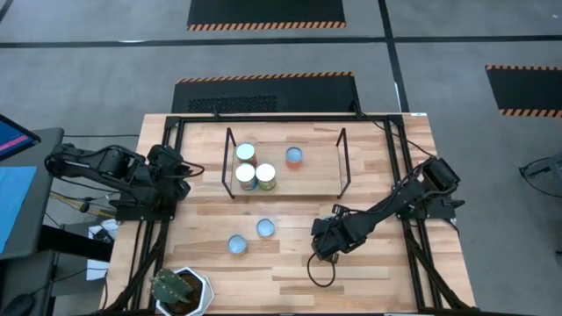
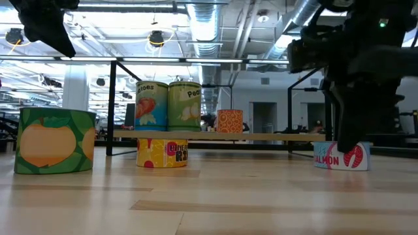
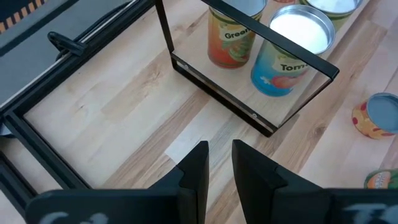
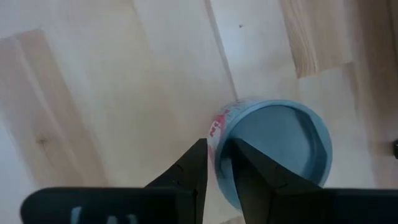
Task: Pick and place cans onto a shelf
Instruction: Put the canned salmon on the shelf
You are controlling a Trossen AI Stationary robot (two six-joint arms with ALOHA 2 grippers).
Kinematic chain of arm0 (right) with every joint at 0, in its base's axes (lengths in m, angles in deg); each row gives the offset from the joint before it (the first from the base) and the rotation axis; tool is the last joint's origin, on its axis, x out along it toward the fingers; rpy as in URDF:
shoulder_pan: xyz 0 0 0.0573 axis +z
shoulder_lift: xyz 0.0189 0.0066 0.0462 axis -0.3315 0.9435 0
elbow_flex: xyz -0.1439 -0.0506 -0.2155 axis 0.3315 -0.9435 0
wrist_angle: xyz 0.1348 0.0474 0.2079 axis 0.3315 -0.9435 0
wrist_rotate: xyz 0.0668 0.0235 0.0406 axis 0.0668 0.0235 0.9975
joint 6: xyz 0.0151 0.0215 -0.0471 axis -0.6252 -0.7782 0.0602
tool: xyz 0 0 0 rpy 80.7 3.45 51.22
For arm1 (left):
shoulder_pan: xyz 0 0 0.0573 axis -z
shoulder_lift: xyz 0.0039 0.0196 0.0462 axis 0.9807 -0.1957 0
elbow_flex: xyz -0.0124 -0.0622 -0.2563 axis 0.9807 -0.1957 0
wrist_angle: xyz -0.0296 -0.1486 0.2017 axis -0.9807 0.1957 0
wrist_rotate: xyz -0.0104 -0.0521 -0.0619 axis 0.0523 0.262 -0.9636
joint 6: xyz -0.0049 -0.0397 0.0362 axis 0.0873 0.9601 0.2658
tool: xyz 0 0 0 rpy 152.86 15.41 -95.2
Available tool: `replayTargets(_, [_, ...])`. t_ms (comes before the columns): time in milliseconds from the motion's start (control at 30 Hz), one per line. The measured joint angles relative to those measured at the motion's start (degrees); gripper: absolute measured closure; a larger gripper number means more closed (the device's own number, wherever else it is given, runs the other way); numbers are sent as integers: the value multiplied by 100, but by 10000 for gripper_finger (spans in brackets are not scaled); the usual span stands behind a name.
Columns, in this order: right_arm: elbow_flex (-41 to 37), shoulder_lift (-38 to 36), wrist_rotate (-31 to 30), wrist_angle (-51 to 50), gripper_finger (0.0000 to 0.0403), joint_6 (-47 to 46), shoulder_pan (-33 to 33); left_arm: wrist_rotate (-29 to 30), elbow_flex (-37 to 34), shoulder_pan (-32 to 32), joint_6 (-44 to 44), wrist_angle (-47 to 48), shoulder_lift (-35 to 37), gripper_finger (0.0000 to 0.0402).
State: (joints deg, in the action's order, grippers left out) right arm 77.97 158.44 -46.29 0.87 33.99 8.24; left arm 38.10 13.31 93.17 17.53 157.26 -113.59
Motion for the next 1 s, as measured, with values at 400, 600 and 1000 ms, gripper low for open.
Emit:
replayTargets(400, [373, 288, 155, -4, 381, 15, -2, 7, 0, 0, 1, -1, 0, 341])
replayTargets(600, [1073, 307, 200, -32, 394, 719, -113, 13, 0, 0, -3, -2, -1, 341])
replayTargets(1000, [1762, 292, -359, -23, 397, 2989, -1514, 13, 0, 0, -1, -2, -2, 341])
